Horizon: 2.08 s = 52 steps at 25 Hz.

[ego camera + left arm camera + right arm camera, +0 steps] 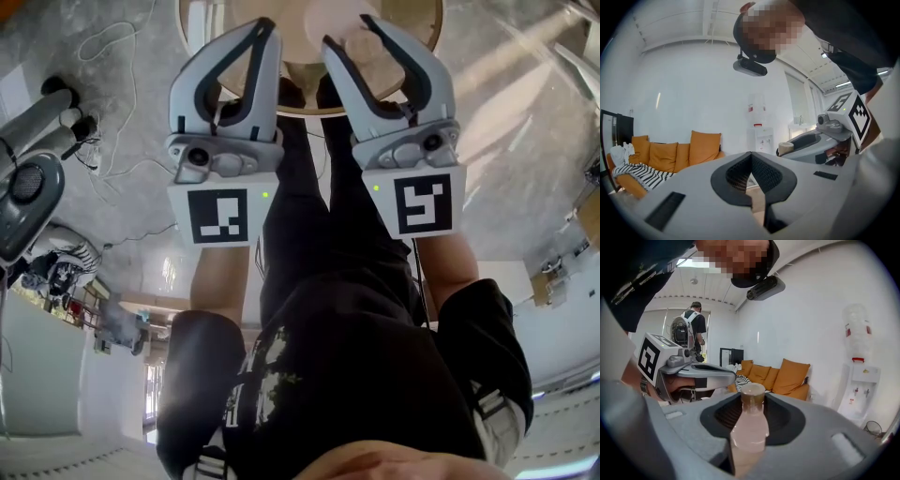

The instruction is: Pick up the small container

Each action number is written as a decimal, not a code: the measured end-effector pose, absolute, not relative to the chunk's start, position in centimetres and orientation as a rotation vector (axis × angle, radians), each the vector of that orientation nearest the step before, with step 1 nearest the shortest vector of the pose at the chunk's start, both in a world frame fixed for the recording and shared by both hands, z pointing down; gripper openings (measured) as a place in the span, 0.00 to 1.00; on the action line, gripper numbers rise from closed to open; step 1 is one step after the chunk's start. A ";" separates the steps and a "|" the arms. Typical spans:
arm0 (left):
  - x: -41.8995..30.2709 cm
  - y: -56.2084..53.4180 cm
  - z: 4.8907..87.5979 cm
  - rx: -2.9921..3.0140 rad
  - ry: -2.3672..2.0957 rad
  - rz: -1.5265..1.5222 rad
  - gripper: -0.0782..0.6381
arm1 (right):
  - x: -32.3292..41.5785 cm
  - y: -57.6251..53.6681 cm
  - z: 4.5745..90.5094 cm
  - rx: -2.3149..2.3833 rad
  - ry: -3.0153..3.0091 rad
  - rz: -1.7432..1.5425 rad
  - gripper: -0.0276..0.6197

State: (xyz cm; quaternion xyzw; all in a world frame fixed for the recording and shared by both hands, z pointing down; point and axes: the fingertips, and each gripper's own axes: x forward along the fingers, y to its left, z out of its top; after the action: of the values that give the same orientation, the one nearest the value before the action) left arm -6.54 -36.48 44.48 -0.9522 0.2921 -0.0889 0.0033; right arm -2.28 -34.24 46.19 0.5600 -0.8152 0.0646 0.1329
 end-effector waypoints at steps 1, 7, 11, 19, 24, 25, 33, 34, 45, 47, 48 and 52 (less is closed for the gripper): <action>-6.6 -36.0 43.8 -2.992 0.911 -0.276 0.12 | -2.2 -33.8 45.4 1.635 -2.357 0.193 0.25; -7.2 -33.9 38.9 -3.019 0.878 -0.239 0.12 | -2.5 -31.5 40.7 1.667 -2.336 0.210 0.25; -7.3 -33.0 34.5 -2.992 0.860 -0.242 0.12 | -2.4 -30.1 36.2 1.662 -2.342 0.190 0.25; -6.3 -31.7 23.9 -2.963 0.868 -0.197 0.12 | -1.3 -28.9 25.0 1.684 -2.404 0.112 0.25; -5.5 -30.3 20.4 -2.998 0.876 -0.200 0.12 | -0.4 -28.1 21.0 1.699 -2.424 0.105 0.25; -5.4 -30.0 19.8 -3.003 0.879 -0.204 0.12 | -0.2 -27.9 20.5 1.695 -2.425 0.111 0.25; -4.8 -28.8 14.1 -2.968 0.855 -0.224 0.12 | 1.5 -26.3 14.7 1.687 -2.455 0.069 0.25; -4.7 -28.7 13.5 -2.968 0.850 -0.223 0.12 | 1.7 -26.2 14.0 1.690 -2.456 0.061 0.25; -3.9 -26.4 6.8 -3.064 0.739 -0.118 0.12 | 2.0 -24.0 7.7 1.735 -2.495 0.012 0.25; -4.4 -26.3 6.5 -3.073 0.759 -0.116 0.12 | 1.7 -23.4 6.7 1.736 -2.507 0.005 0.25; -4.5 -26.2 6.3 -3.072 0.767 -0.121 0.12 | 1.7 -23.1 6.3 1.736 -2.509 0.003 0.25; -4.0 -25.8 5.4 -3.056 0.758 -0.123 0.12 | 2.3 -22.2 5.4 1.730 -2.501 -0.013 0.25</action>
State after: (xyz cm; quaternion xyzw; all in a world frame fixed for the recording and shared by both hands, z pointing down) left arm -4.02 -25.78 5.37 -0.9699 0.2405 -0.0390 -0.0045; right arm 2.25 -22.22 5.39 0.5682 -0.8213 -0.0042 0.0502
